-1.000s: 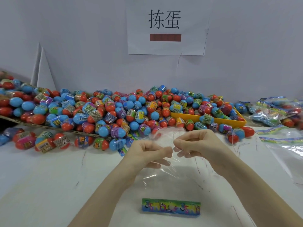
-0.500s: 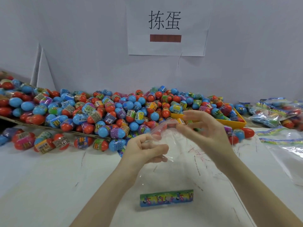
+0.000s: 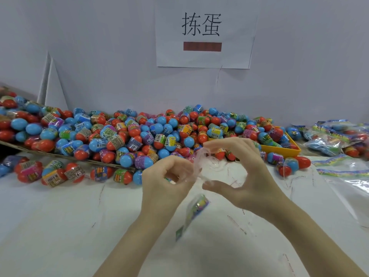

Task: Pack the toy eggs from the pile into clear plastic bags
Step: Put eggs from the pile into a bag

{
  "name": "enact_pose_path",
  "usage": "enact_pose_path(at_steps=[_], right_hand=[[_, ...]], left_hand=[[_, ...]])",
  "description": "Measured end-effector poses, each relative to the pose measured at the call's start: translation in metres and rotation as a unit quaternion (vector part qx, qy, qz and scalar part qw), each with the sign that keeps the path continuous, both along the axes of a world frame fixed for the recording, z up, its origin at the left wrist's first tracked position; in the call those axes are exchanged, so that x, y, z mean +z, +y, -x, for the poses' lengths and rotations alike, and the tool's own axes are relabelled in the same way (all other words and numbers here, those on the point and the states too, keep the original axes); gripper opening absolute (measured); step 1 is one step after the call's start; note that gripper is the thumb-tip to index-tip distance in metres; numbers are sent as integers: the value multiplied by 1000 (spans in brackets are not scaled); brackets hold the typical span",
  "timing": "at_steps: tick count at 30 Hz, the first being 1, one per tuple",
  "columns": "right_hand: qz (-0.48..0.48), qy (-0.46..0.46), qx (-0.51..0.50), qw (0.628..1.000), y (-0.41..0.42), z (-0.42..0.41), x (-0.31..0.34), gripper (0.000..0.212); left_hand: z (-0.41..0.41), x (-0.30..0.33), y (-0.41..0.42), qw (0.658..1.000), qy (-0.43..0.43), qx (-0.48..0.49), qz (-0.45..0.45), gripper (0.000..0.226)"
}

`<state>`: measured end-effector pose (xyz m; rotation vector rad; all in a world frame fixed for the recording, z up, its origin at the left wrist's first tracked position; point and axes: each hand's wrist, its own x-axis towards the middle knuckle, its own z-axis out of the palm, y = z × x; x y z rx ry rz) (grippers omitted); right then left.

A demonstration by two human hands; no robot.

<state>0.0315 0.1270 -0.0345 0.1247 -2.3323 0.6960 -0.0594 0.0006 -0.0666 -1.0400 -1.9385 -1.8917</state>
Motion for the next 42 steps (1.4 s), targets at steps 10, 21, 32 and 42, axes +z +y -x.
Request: enact_pose_path(at_steps=[10, 21, 32, 42], right_hand=[[341, -32, -18, 939, -22, 5, 1, 49], [328, -78, 83, 938, 2, -13, 25, 44], [404, -72, -45, 911, 31, -10, 23, 49], [-5, -320, -359, 877, 84, 2, -41, 46]], left_hand=[[0, -5, -4, 859, 418, 288, 63, 14], [-7, 7, -6, 997, 38, -32, 64, 59], [5, 6, -3, 928, -261, -260, 51, 6], [7, -13, 8, 895, -400, -196, 21, 21]])
